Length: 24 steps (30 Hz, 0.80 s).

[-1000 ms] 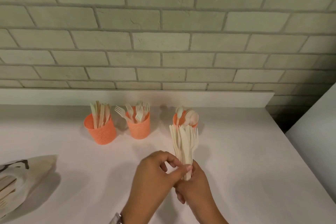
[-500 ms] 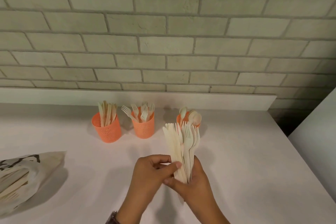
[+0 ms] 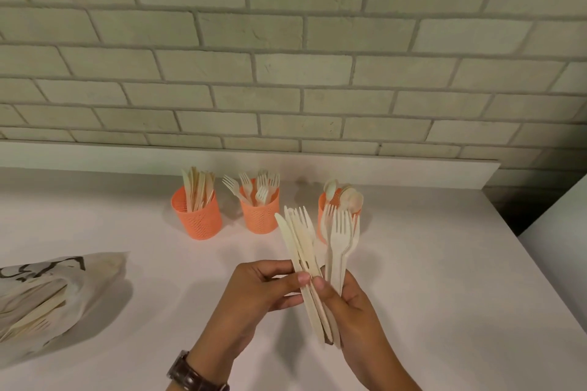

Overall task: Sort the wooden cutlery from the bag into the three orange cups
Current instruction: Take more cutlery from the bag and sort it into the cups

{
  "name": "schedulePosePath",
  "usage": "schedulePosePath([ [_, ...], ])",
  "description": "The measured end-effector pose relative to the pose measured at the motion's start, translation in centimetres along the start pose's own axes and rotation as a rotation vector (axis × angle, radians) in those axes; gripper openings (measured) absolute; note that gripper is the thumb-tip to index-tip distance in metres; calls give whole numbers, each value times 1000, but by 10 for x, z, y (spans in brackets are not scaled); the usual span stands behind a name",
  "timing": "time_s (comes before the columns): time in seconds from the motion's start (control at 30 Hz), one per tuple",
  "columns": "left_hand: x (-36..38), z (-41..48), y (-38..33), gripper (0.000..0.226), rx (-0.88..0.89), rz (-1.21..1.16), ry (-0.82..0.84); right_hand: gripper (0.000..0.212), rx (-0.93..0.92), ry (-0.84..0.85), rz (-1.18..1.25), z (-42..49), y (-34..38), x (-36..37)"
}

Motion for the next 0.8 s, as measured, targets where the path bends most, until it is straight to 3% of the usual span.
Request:
schedulePosePath([
  [0.13, 0, 1, 3, 21, -16, 15, 38, 55, -14, -6, 22, 5, 0, -4],
  [0.37, 1, 3, 7, 12, -47, -14, -35, 37, -31, -29, 14, 10, -3, -2],
  [0.57, 4, 2, 8, 14, -49, -9, 0, 55, -41, -151, 24, 9, -6, -6],
  [0.7, -1, 3, 4, 26, -25, -30, -12, 39, -41, -185, 58, 7, -3, -11],
  [0.8, -29, 13, -5, 19, 41, -60, -140, 23, -38, -215, 114, 8, -4, -19],
])
Point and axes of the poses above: each hand's wrist, its own z-axis towards the middle knuckle, its own x-axis out of the palm, y = z × x, the point moved 6 cm from there along z, towards the middle knuckle, and after that the axes turned 14 degrees about x, right-handed, at the moved point
